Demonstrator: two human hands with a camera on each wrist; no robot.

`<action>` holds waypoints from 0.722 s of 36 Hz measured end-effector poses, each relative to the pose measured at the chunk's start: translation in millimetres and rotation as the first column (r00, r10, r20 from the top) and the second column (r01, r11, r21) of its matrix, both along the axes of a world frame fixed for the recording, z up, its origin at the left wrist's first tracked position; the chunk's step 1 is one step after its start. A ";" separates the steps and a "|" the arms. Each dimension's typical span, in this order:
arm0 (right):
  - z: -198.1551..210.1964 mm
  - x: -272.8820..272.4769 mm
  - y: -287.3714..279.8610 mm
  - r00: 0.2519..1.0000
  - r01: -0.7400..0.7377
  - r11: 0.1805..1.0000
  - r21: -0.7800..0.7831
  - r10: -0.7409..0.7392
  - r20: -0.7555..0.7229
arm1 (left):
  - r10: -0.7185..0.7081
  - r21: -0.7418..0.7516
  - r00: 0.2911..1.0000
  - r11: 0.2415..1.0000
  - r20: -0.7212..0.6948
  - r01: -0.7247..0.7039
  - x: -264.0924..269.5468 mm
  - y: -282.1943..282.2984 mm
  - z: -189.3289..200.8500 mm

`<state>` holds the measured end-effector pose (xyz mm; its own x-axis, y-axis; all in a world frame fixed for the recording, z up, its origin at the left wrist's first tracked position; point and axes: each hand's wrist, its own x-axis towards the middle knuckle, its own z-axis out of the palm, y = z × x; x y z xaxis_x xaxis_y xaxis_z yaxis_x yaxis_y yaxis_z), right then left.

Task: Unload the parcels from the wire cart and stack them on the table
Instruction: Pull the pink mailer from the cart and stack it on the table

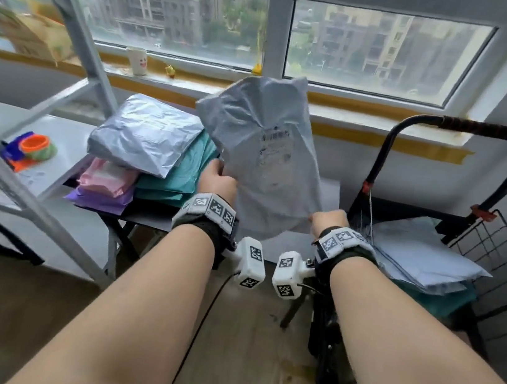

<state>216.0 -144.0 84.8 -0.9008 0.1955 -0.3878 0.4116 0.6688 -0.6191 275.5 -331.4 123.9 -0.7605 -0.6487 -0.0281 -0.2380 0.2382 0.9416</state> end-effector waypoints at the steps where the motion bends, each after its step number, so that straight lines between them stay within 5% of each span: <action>1: -2.2 -3.3 -10.8 0.999 0.045 0.997 -0.062 -0.047 -0.029 | 0.004 -0.005 1.000 1.000 0.009 -0.004 1.3 -13.1 1.0; 8: -7.8 -6.7 -85.0 0.999 0.027 0.988 -0.150 -0.030 -0.018 | -0.006 -0.024 0.999 1.000 0.046 0.007 12.9 -104.6 -4.4; 19: -24.1 -23.2 -193.8 0.888 -0.457 0.884 0.097 0.449 0.098 | 0.074 0.032 0.997 0.997 0.000 -0.074 4.4 -186.2 -23.4; 26: -31.2 -80.6 -256.1 0.845 -0.535 0.835 0.131 0.528 0.081 | 0.057 -0.163 0.992 0.986 0.109 -0.039 -34.9 -241.6 -19.9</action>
